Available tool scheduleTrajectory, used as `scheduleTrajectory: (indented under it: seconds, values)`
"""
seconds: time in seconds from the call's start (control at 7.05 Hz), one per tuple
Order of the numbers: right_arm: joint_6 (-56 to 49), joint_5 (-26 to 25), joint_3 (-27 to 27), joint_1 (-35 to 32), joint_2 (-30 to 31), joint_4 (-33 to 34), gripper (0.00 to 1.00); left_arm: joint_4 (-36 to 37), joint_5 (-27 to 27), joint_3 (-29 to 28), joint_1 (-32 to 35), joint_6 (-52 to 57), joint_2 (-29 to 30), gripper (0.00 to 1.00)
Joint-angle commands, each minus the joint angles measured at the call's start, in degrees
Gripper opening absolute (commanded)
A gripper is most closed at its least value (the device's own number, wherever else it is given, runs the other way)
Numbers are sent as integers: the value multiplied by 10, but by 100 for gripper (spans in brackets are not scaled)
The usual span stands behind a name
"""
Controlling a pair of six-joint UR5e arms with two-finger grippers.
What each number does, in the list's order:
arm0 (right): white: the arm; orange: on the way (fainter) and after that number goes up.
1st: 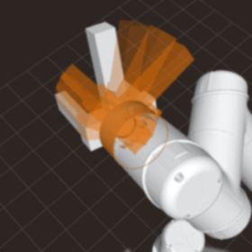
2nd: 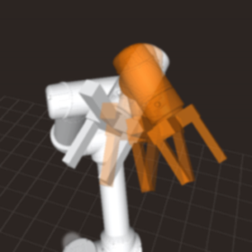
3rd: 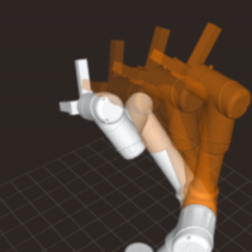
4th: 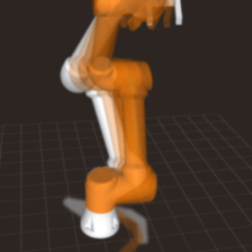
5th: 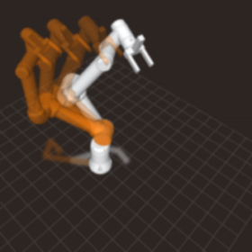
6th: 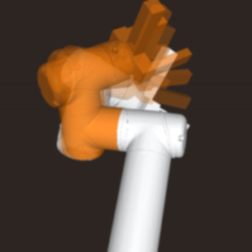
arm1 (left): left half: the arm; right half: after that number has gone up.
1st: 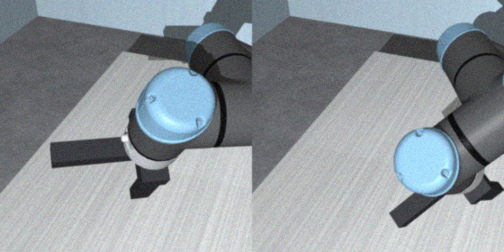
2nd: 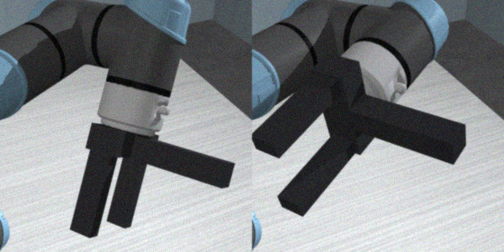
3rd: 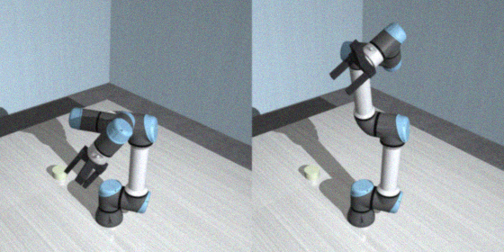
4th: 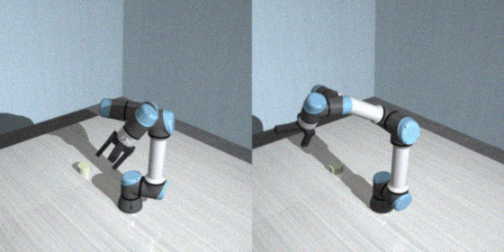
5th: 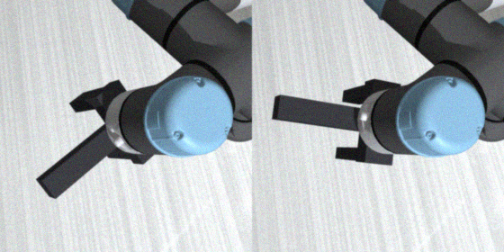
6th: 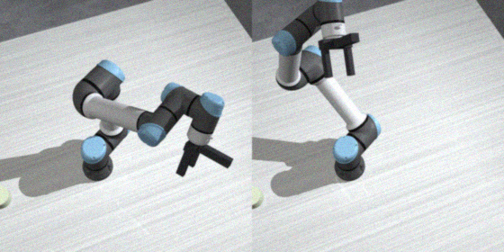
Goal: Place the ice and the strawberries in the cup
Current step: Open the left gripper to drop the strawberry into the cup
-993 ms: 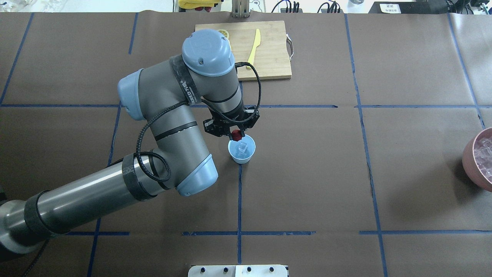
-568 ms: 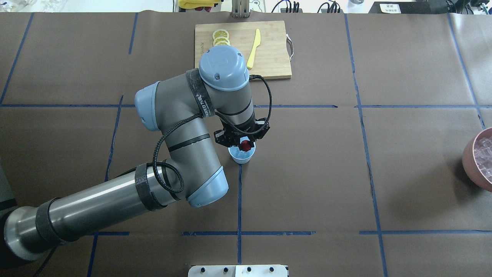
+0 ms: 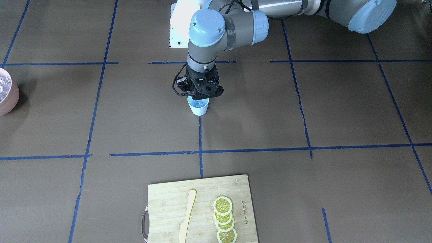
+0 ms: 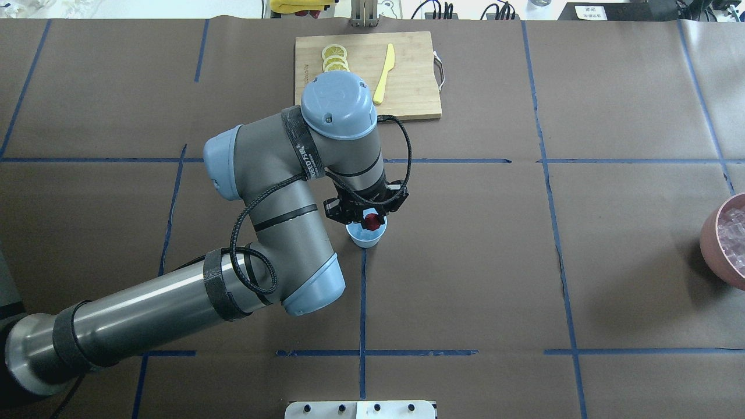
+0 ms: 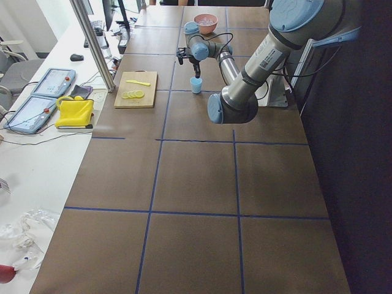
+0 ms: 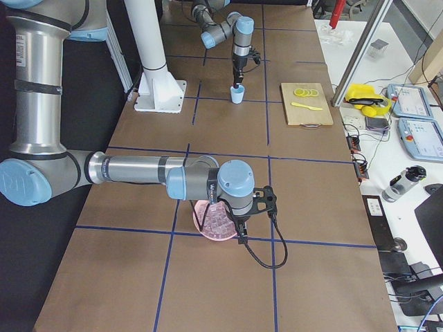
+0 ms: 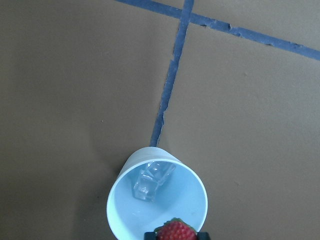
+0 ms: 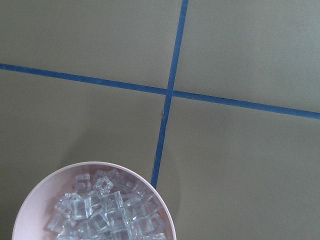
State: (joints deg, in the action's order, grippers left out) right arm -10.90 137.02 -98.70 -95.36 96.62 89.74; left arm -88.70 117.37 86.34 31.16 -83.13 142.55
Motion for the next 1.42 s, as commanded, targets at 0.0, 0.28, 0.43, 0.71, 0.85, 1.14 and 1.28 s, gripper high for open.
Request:
scheduleTrajectory:
  seconds: [0.0, 0.28, 0.43, 0.71, 0.85, 1.14, 1.28]
  values:
    - [1, 1, -2, 0, 2, 0, 99, -1, -10, -1, 1, 3, -1, 5]
    - [3, 2, -2, 0, 3, 0, 99, -2, -10, -1, 6, 7, -5, 48]
    - [3, 2, -1, 0, 3, 0, 99, -2, -10, 0, 5, 7, -9, 68]
    - [4, 2, -1, 0, 3, 0, 99, -2, -10, 1, 5, 8, -10, 86]
    - [3, 2, -3, 1, 1, 0, 99, 0, -10, 2, 6, 7, -10, 100]
    - [8, 3, -12, 0, -3, 0, 99, 7, -8, 11, 39, 40, -21, 100]
    - [9, 3, -17, 0, 2, 0, 99, 8, -7, 37, 62, 89, -62, 100]
